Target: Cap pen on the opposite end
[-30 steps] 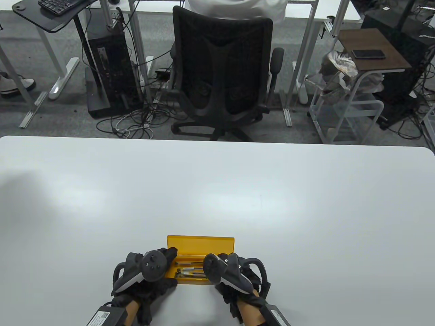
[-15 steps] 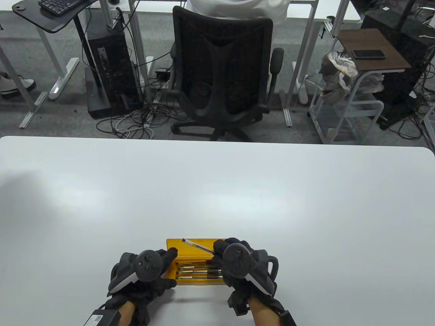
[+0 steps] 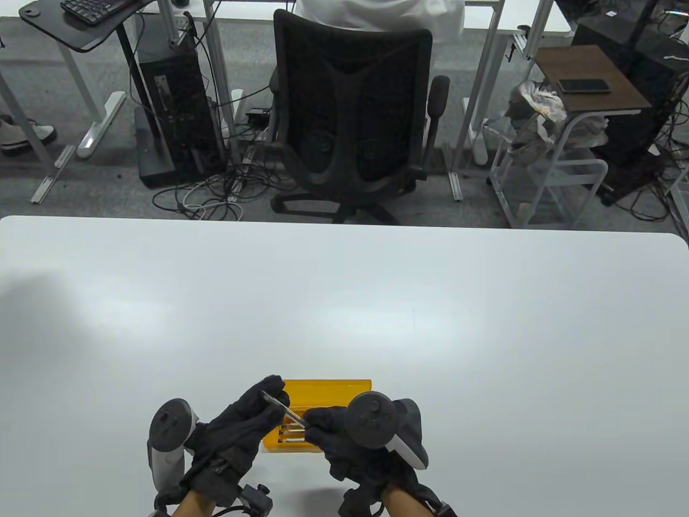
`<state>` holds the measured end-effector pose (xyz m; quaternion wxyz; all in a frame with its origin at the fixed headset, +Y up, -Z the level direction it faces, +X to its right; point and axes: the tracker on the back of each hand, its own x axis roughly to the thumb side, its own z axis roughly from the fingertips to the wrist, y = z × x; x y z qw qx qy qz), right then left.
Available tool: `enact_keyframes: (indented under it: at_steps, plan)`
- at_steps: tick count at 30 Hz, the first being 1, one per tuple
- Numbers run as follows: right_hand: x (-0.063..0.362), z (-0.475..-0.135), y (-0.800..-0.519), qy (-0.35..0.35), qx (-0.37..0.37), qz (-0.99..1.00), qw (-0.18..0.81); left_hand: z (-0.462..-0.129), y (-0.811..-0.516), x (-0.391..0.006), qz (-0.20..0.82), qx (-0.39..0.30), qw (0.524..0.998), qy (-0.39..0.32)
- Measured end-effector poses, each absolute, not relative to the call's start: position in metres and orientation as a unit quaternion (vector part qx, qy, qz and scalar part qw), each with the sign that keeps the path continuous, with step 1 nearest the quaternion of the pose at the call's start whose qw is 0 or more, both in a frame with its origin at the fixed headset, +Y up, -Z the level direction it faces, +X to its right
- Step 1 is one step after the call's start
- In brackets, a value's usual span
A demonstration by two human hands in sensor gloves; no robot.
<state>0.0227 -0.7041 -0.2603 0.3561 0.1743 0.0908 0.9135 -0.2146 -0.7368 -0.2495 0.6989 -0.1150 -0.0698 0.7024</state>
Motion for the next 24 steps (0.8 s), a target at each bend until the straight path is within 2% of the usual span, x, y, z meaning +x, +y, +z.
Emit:
enact_keyframes:
  at_steps: [2, 5, 7, 10, 14, 16, 18, 21, 24]
  plan:
    - [0.022, -0.265, -0.711, 0.127, 0.167, 0.903, 0.376, -0.250, -0.740, -0.217, 0.709, -0.103, 0.697, -0.047]
    - [0.023, -0.268, -0.716, 0.150, 0.143, 0.890, 0.406, -0.254, -0.739, -0.225, 0.666, -0.053, 0.743, -0.045]
    - [0.025, -0.271, -0.722, 0.165, 0.141, 0.883, 0.417, -0.254, -0.737, -0.229, 0.688, -0.031, 0.725, -0.025]
    - [0.026, -0.270, -0.726, 0.213, 0.155, 0.834, 0.486, -0.252, -0.738, -0.235, 0.688, -0.012, 0.725, -0.027]
    - [0.030, -0.269, -0.724, 0.194, 0.098, 0.867, 0.448, -0.250, -0.736, -0.231, 0.689, -0.015, 0.723, -0.052]
    - [0.031, -0.270, -0.725, 0.181, 0.091, 0.887, 0.414, -0.251, -0.730, -0.222, 0.683, -0.033, 0.725, -0.086]
    - [0.030, -0.270, -0.725, 0.182, 0.103, 0.889, 0.408, -0.249, -0.725, -0.212, 0.651, -0.044, 0.750, -0.109]
    - [0.032, -0.267, -0.727, 0.181, 0.105, 0.895, 0.394, -0.249, -0.723, -0.211, 0.582, 0.009, 0.808, -0.085]
    - [0.025, -0.264, -0.719, 0.165, 0.123, 0.889, 0.408, -0.253, -0.718, -0.221, 0.572, 0.049, 0.816, -0.065]
